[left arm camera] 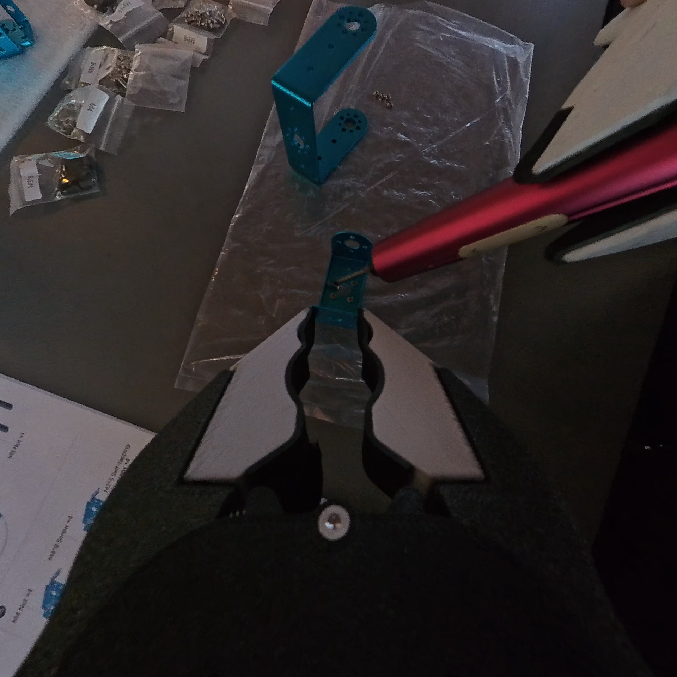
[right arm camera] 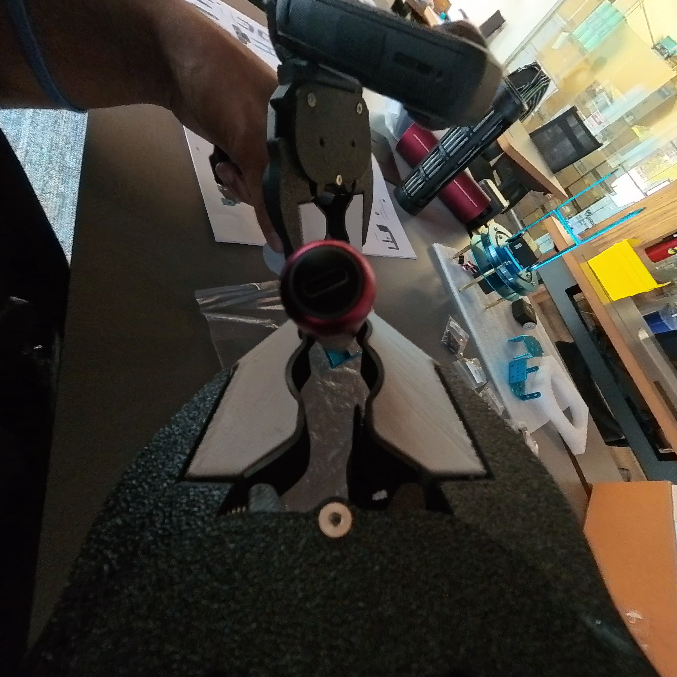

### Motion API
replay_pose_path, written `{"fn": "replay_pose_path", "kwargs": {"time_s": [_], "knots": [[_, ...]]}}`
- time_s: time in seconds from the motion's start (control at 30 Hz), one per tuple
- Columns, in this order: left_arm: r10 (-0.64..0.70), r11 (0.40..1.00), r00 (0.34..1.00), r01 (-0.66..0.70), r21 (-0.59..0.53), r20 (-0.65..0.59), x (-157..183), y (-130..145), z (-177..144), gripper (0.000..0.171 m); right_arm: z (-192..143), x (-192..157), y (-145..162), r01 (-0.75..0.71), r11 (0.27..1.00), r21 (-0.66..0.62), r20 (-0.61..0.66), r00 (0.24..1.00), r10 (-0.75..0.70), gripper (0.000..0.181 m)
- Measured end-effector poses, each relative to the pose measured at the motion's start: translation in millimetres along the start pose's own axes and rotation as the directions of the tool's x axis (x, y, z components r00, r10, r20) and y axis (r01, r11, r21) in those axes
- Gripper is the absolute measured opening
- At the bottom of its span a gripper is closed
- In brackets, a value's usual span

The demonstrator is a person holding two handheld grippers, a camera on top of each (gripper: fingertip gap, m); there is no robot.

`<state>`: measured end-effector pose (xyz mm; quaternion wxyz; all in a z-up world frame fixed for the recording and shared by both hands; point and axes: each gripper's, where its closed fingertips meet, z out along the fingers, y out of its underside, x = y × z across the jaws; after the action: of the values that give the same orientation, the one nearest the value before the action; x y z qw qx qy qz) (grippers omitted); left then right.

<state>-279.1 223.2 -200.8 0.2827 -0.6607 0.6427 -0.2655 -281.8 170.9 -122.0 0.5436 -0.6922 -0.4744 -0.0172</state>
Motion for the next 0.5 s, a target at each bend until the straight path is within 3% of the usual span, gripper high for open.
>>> {"fn": "replay_pose_path", "kwargs": {"time_s": [0.17,0.5], "knots": [[-0.001,1.0,1.0,0.001,-0.002,0.004,-1.8,1.4,0.4,0.022,-4.7,4.4,-2.3,-0.015,1.0,0.006,-0.01,1.0,0.016,0.022],[0.037,0.999,0.998,-0.037,0.013,0.045,-5.9,0.2,-1.9,0.022,-5.3,17.6,2.6,-0.206,0.978,0.008,-0.015,0.978,0.206,0.022]]}}
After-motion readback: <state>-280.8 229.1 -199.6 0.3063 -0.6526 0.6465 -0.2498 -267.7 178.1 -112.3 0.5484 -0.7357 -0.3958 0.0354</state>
